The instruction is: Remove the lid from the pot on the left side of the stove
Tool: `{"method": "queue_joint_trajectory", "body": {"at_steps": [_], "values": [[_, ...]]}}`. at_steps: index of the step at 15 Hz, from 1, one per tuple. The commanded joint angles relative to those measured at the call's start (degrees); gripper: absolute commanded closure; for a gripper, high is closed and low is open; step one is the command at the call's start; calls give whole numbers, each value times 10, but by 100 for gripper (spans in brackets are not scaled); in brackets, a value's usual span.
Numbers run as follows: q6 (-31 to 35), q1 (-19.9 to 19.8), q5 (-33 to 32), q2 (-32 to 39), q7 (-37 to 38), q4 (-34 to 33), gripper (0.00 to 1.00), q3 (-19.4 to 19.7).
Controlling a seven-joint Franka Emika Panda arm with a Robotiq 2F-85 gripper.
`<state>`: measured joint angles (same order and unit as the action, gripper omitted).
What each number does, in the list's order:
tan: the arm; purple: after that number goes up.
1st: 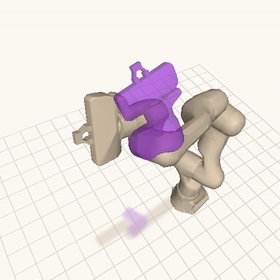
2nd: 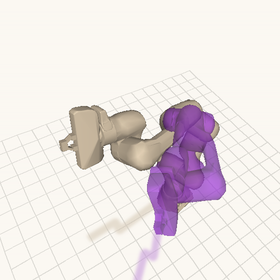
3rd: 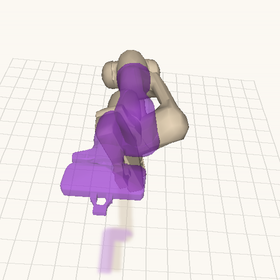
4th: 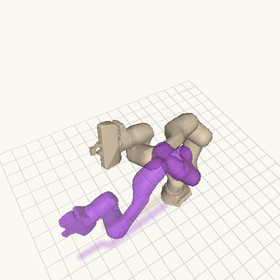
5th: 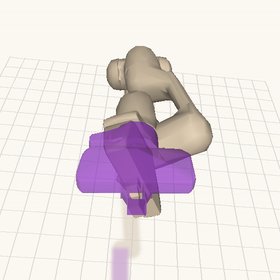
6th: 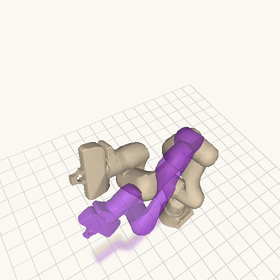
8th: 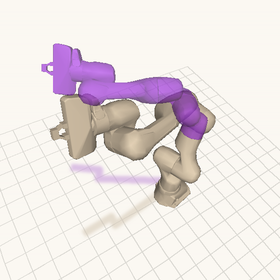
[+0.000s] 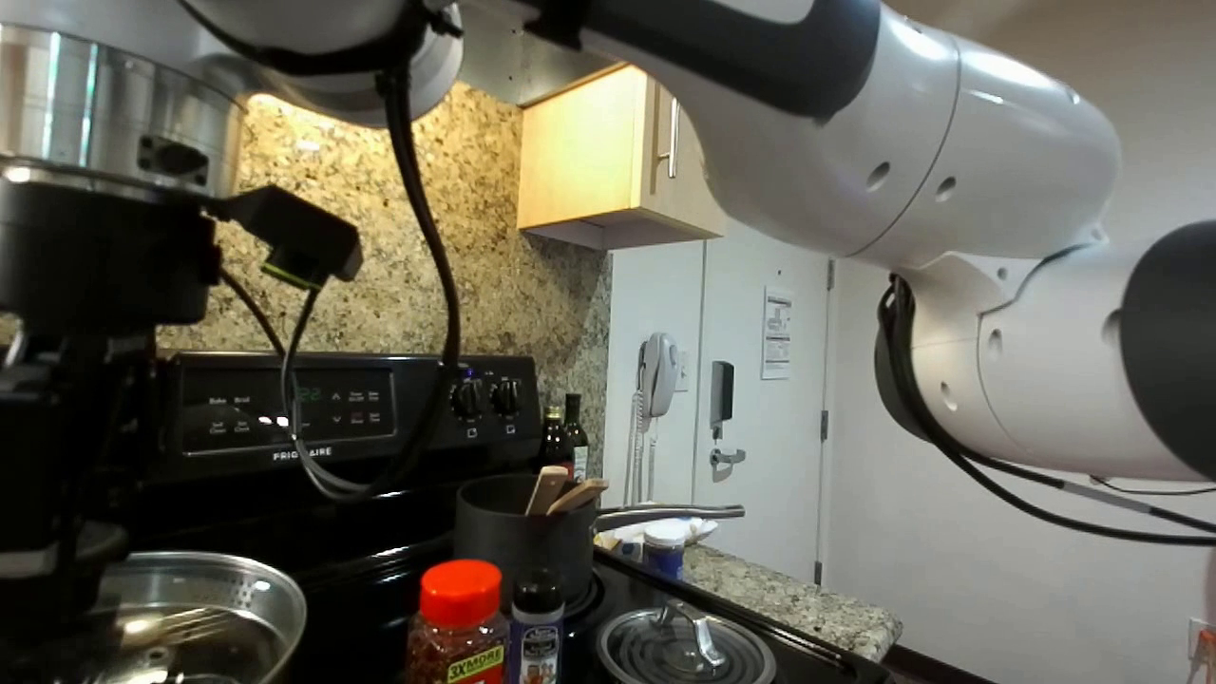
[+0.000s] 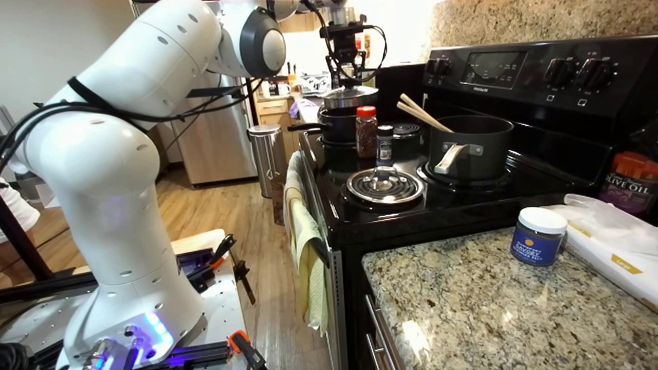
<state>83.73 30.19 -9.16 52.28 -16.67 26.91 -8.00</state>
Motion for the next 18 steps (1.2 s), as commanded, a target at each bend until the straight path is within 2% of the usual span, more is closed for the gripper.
{"method": "queue_joint_trajectory", "body": {"at_steps": [1,6,7,8,9,11,13,14,18], "values": [[-29,3,8,10,-8,-63,66,10],[-36,0,7,-3,2,-96,66,27],[-6,0,8,-11,0,-42,66,29],[-5,0,8,-13,0,-44,41,31],[-6,0,7,-13,0,-41,41,31],[-28,4,5,21,-3,-88,41,32],[-28,5,5,23,-3,-87,41,32],[-27,4,6,22,-5,-87,66,31],[-28,-6,6,-6,-8,-71,66,37]]}}
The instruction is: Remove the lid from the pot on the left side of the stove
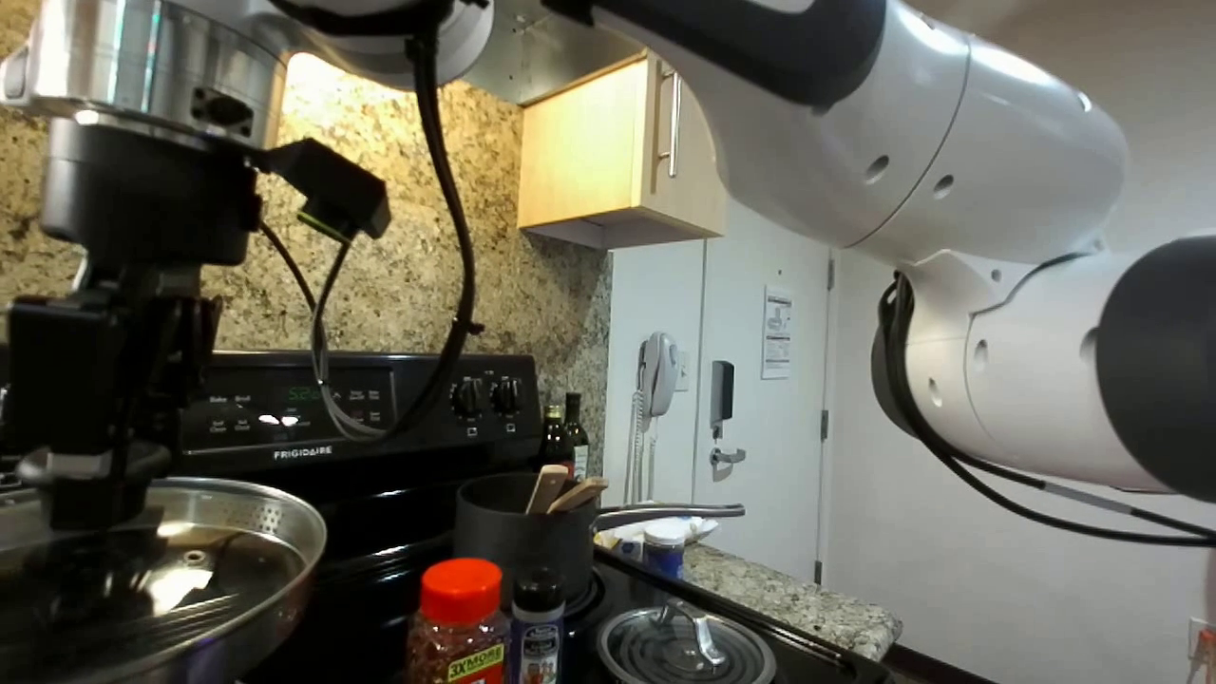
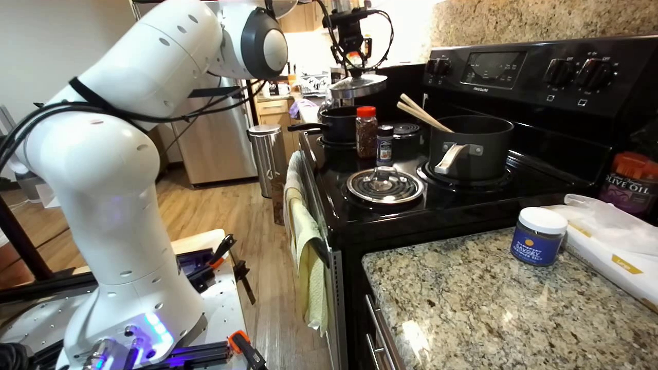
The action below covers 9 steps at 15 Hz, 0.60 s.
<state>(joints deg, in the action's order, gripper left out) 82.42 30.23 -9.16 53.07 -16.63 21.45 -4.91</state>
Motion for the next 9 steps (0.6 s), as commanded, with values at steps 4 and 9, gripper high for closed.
{"method": "queue_joint_trajectory", "body": {"at_steps": [4,9], "values": [[-11,-23,12,-54,3,4,66,10],[-12,-33,1,-88,18,6,66,26]]}}
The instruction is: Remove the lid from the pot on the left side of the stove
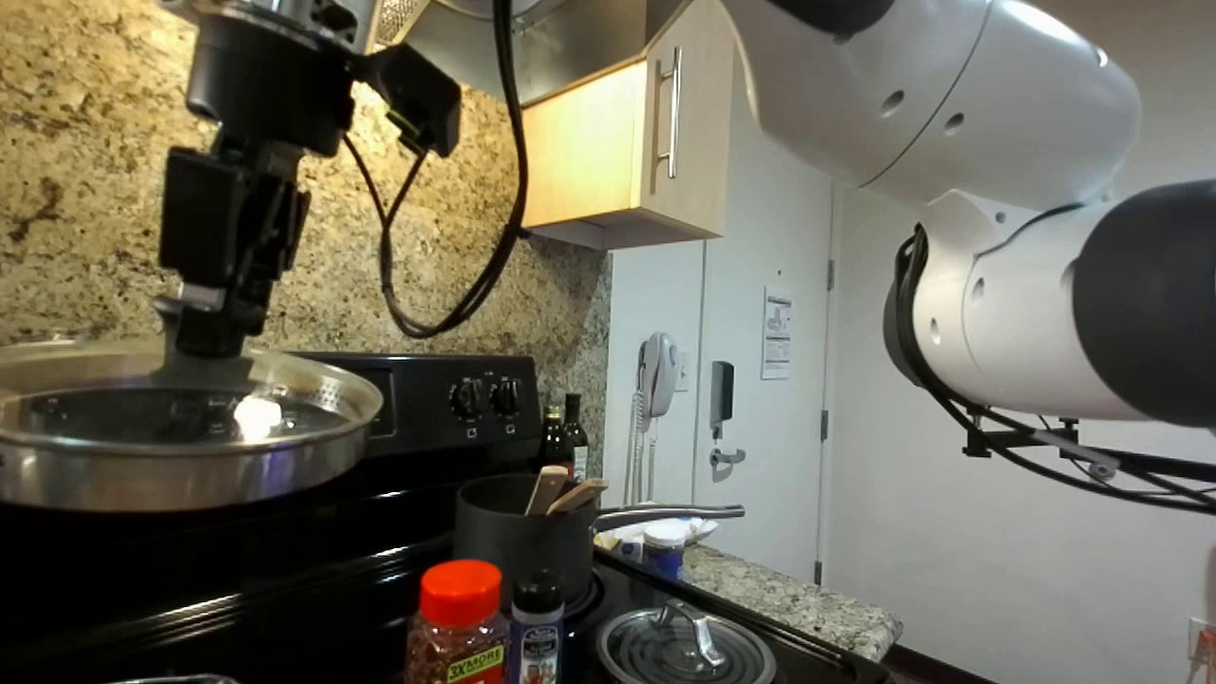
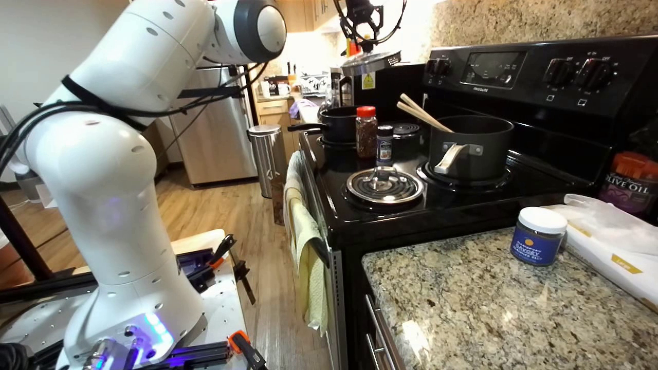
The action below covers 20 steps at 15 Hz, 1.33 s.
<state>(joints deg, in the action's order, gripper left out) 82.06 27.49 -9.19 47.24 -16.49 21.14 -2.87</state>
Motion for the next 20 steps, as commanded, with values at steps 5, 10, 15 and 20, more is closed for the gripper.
{"method": "queue_joint_trajectory", "body": {"at_steps": [5,10,15,20], "values": [[6,-10,1,-31,26,15,41,9],[4,-12,-3,-2,20,-14,66,12],[34,-34,0,32,40,-18,66,21],[55,-67,9,42,71,-16,66,25]]}}
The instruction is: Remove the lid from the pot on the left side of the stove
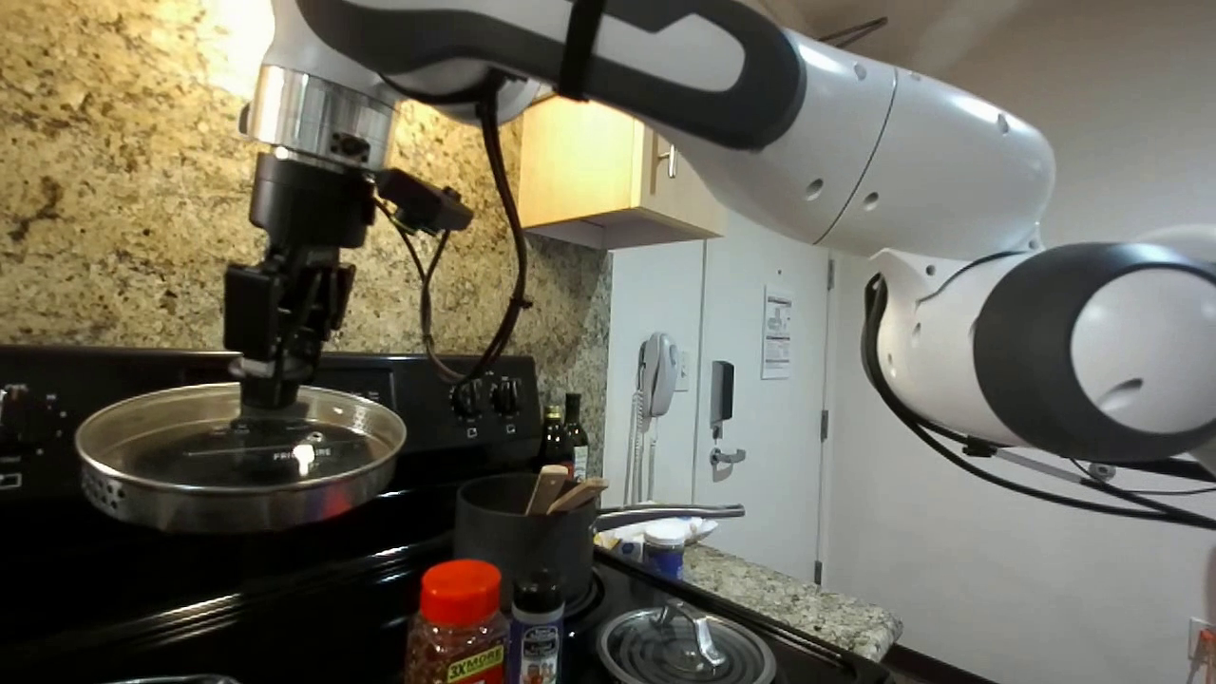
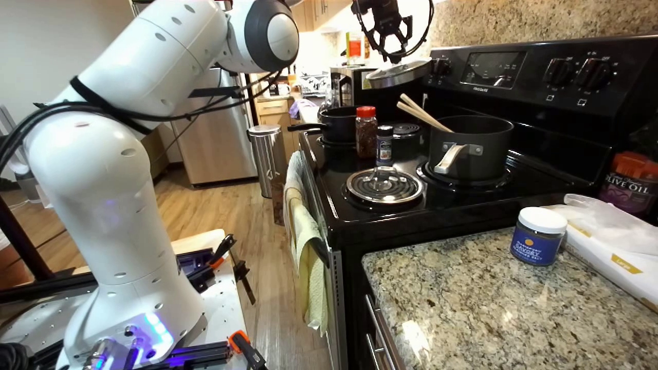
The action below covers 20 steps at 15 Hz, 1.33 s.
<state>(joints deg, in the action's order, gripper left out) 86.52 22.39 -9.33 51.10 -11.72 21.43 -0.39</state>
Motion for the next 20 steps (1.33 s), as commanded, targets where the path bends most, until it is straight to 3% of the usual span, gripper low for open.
{"method": "queue_joint_trajectory", "body": {"at_steps": [1,2,3,6,7,20], "values": [[11,-20,10,3,27,-18,66,0],[0,-13,3,6,10,-9,66,2],[-2,-16,3,8,10,-12,41,2],[-3,-15,3,16,10,-15,41,2],[-2,-16,6,18,11,-15,66,1],[57,-65,50,75,15,-15,66,-13]]}}
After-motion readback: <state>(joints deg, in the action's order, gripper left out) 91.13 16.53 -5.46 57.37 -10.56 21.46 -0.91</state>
